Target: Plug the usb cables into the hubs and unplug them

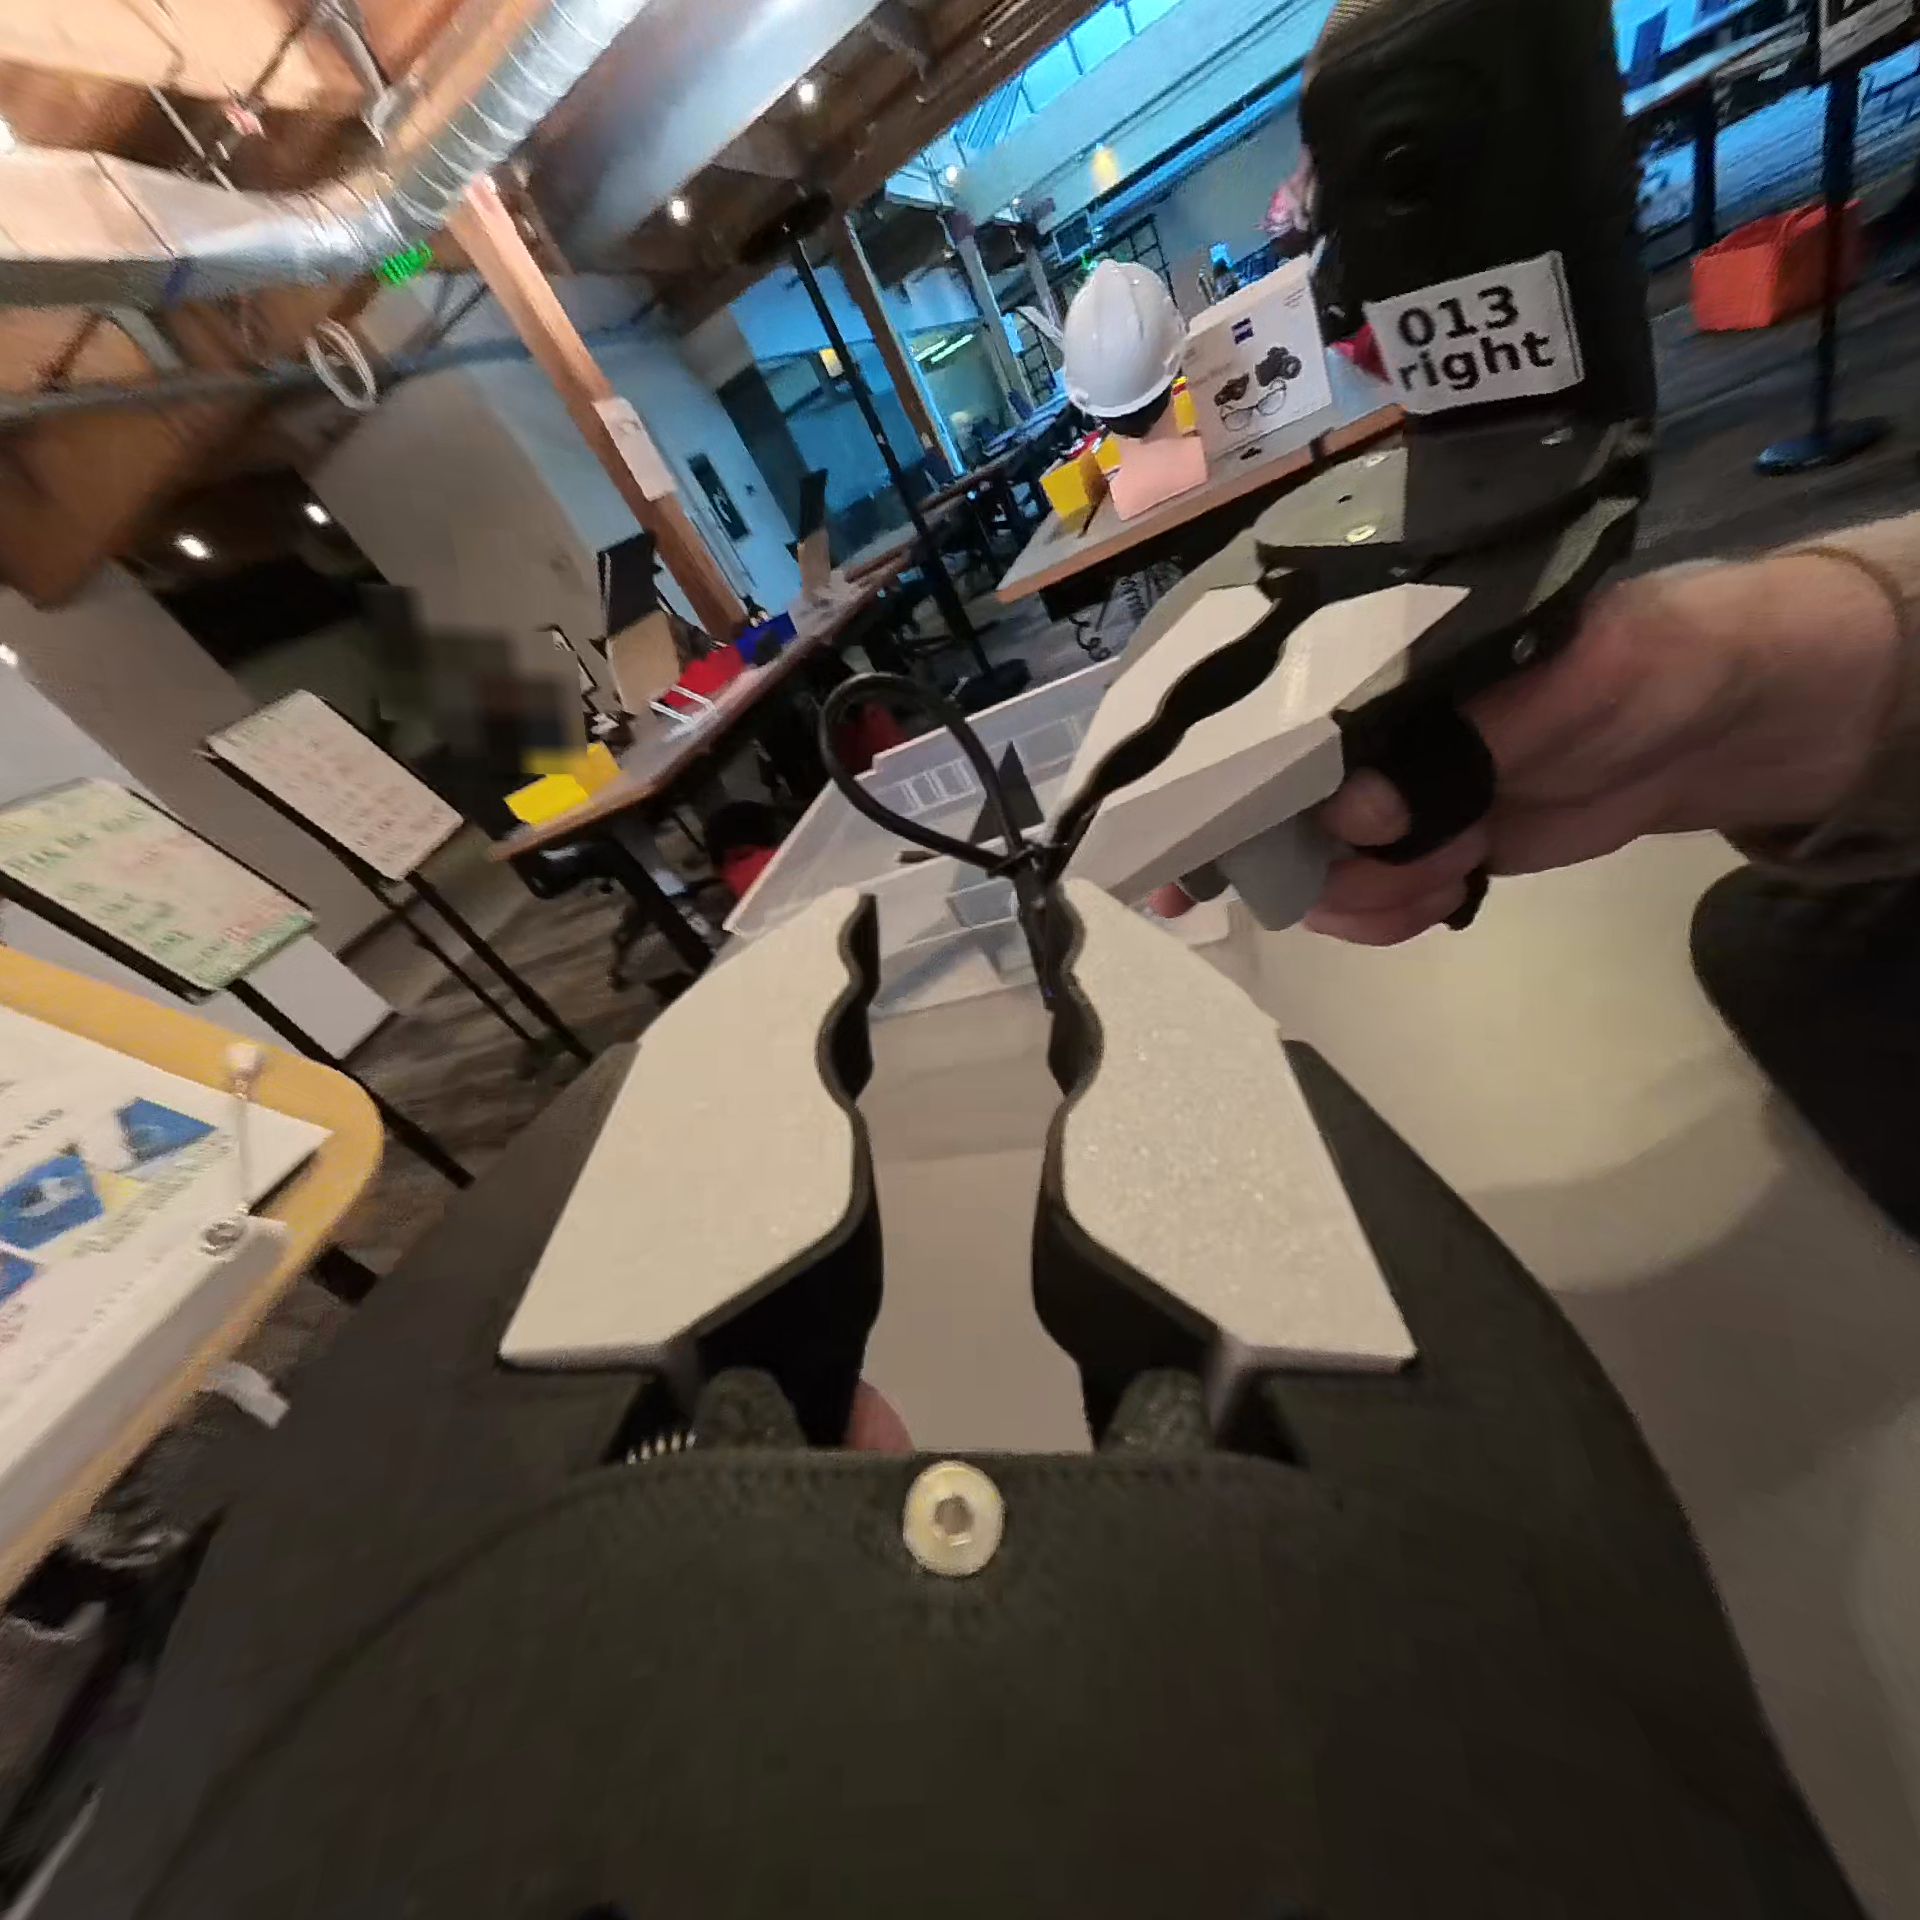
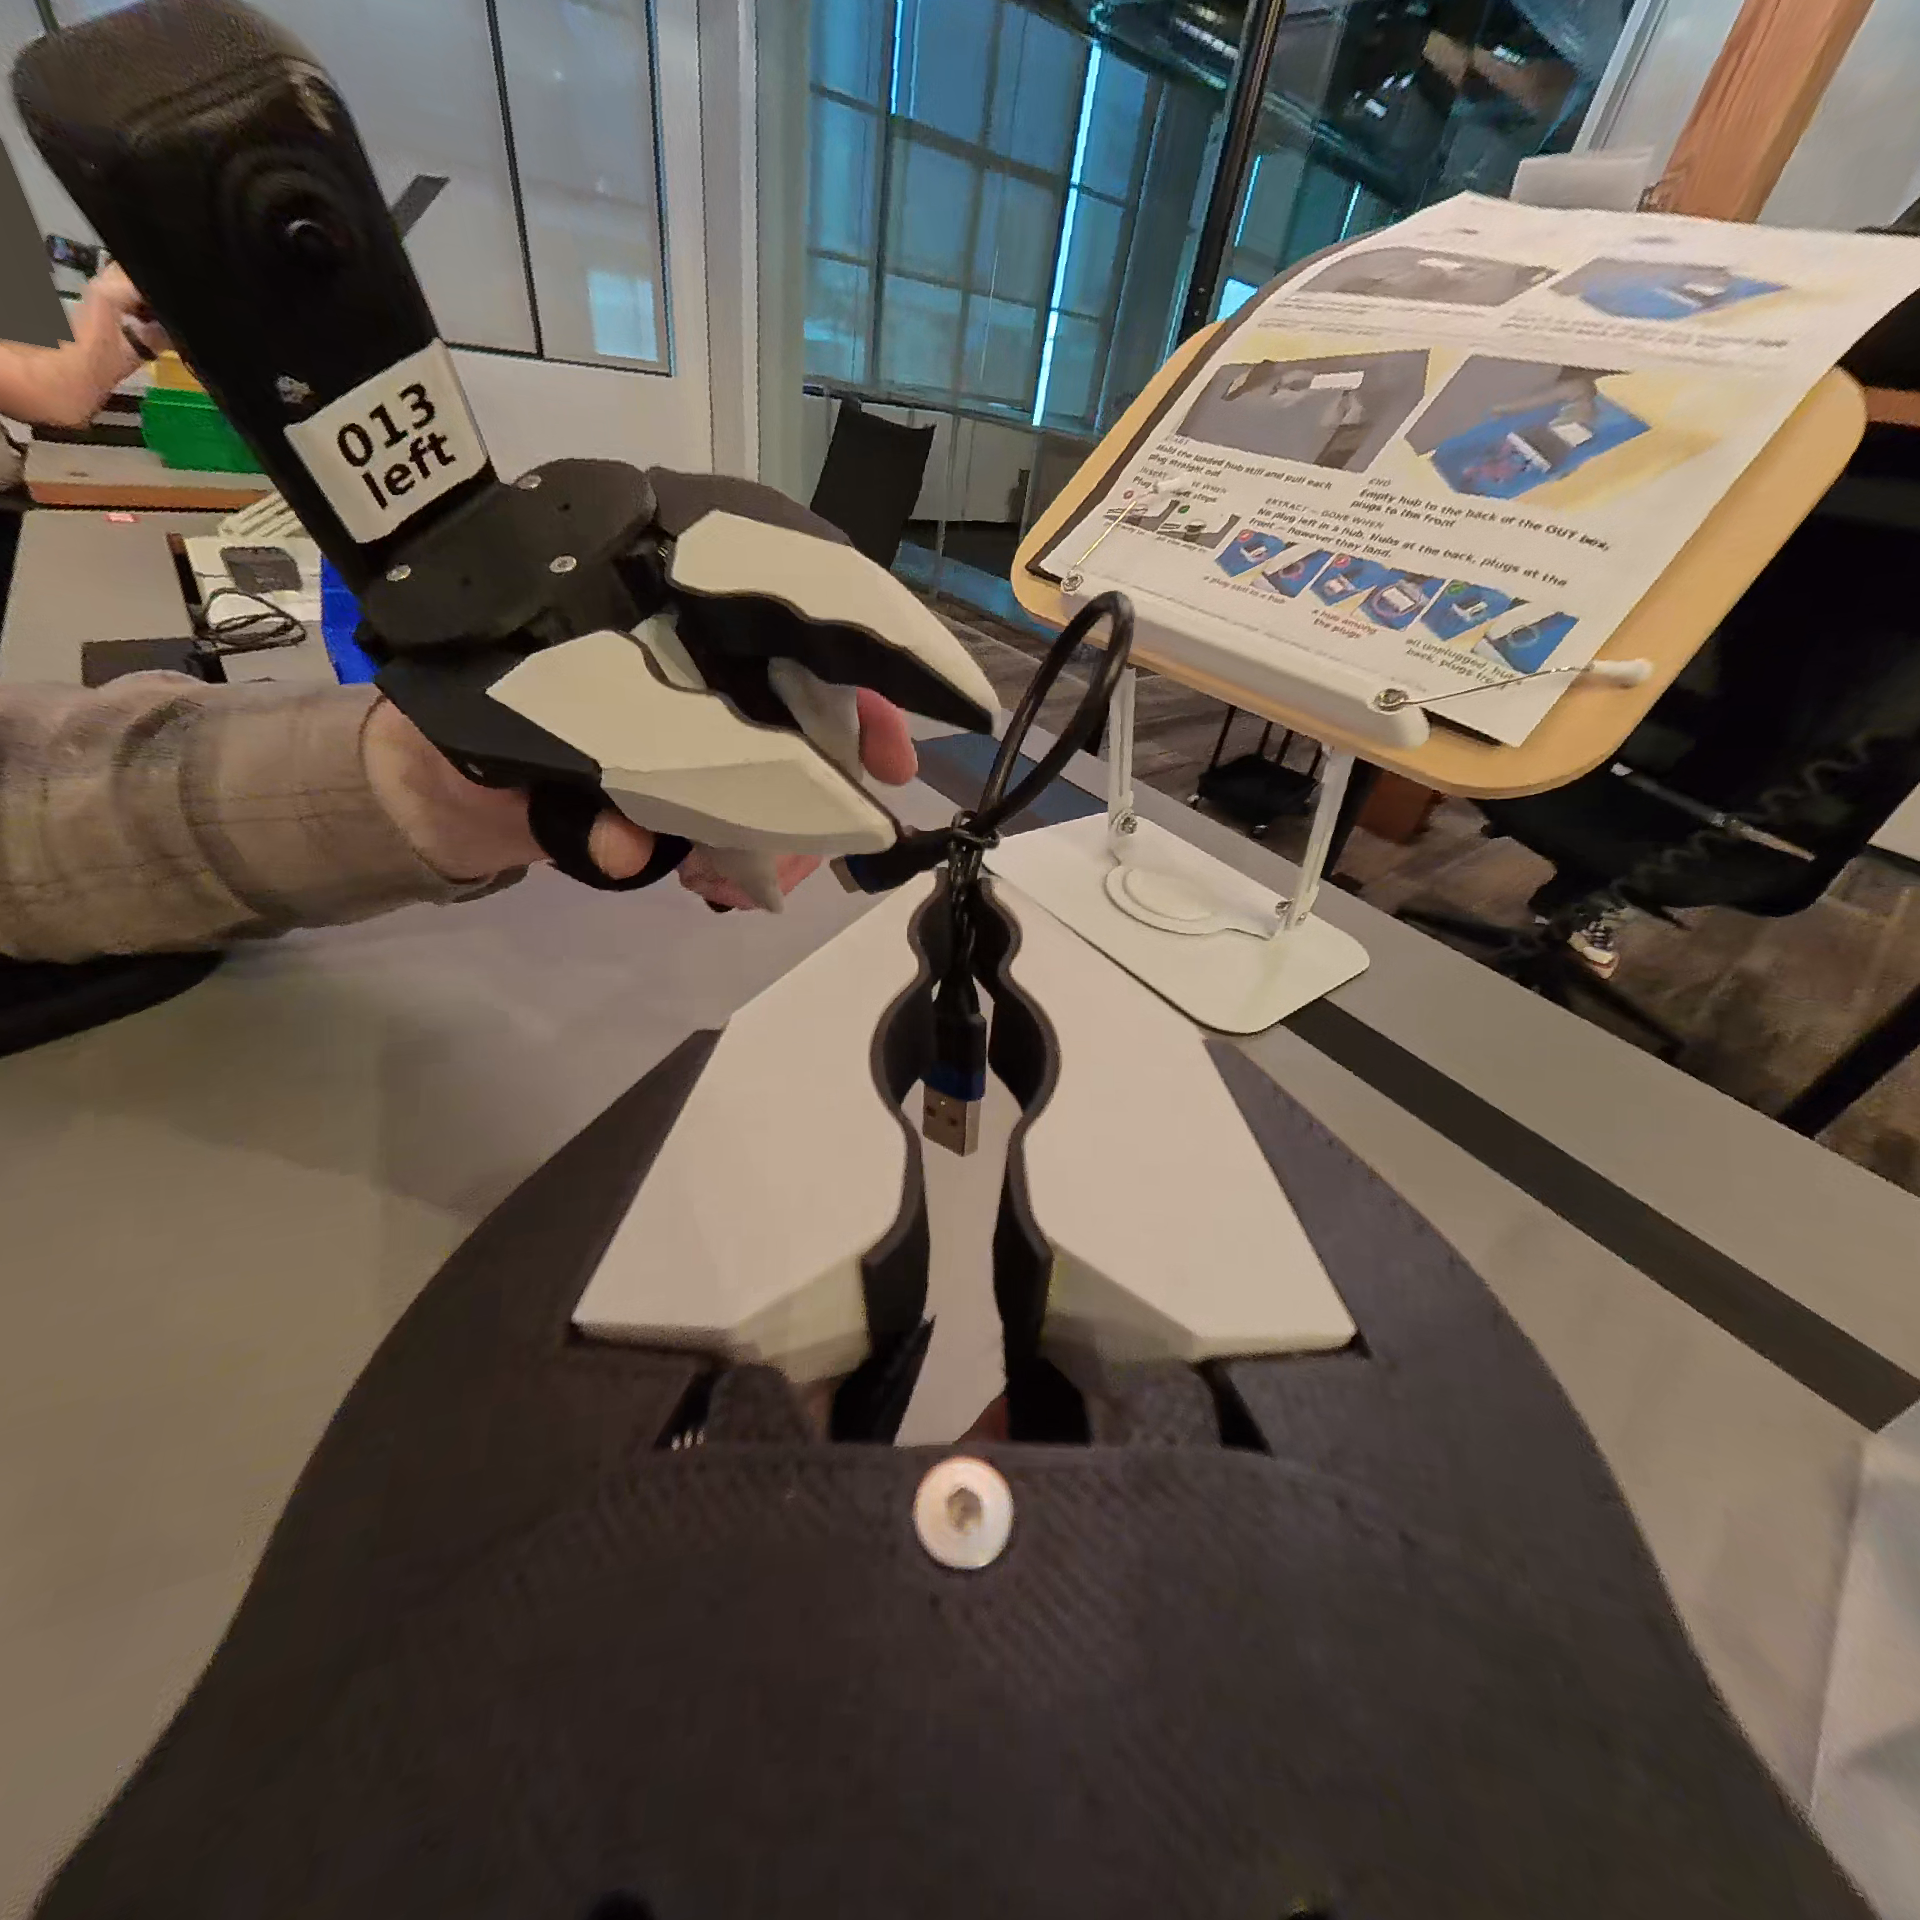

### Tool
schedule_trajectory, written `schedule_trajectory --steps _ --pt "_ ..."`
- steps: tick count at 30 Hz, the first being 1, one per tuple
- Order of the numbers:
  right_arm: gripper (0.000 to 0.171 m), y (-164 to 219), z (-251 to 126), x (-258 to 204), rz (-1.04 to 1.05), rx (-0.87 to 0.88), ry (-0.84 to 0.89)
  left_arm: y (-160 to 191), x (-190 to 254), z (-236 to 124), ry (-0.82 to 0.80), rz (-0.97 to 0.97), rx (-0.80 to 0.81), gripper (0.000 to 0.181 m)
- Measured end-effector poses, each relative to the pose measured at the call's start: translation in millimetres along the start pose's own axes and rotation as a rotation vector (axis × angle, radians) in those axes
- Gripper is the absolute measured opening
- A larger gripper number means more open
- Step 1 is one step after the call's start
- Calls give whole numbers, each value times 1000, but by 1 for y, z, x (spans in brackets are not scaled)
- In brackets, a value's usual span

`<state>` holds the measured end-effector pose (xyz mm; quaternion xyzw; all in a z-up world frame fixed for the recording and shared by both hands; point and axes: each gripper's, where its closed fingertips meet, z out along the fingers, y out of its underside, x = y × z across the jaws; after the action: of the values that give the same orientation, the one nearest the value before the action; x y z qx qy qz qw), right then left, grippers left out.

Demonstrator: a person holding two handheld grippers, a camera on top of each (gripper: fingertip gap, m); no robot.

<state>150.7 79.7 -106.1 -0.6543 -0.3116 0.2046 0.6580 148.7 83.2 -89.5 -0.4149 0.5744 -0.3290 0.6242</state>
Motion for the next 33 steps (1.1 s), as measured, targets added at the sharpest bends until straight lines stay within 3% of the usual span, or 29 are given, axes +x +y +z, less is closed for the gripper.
schedule_trajectory --steps 4,7,12,14,18,21,24,27,33 --pt "0 0 2 2 -23 3 37 6 6 2 74 -94 -22 38" --pt "0 -2 4 1 -42 0 56 8 12 4 68 -43 -40 11" --pt "1 1 6 3 -7 -36 42 9 4 2 24 -41 -28 7" --pt "26 -1 4 -2 -5 -40 5 8 2 -1 57 -95 -10 7" --pt "29 -20 -10 -7 31 40 -80 3 8 -10 170 -131 36 7" --pt "31 -33 -16 -2 107 69 -143 13 18 -10 205 -3 -43 7" --pt "34 -31 -10 -2 98 4 -162 25 29 -9 211 177 -139 7" --pt "35 -17 -3 -16 90 -95 -272 25 42 -9 250 226 -139 7" --pt "49 -40 -23 -39 230 211 -573 -3 52 -23 413 -53 68 7"
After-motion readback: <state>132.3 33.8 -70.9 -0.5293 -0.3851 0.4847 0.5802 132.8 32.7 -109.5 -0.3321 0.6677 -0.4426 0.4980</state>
